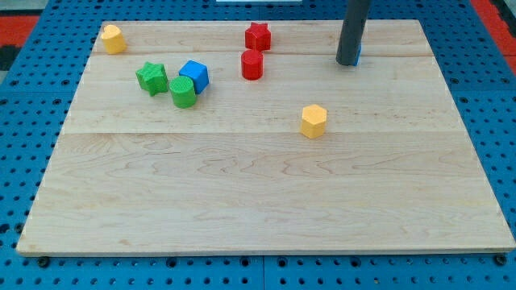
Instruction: Place the red circle in between the green star and the blue cube
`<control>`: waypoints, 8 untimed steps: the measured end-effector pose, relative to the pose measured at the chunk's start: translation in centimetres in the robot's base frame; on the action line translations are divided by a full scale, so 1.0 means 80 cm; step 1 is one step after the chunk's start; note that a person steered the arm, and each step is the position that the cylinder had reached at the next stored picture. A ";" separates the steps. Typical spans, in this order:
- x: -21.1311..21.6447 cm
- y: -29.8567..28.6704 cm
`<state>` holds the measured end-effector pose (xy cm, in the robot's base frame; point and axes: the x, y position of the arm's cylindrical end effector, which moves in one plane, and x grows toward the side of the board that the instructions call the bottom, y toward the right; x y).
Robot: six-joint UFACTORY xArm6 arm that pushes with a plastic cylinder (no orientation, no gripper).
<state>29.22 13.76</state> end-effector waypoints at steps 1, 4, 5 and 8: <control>0.003 0.028; -0.056 0.040; -0.024 0.040; 0.017 -0.157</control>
<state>30.55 1.22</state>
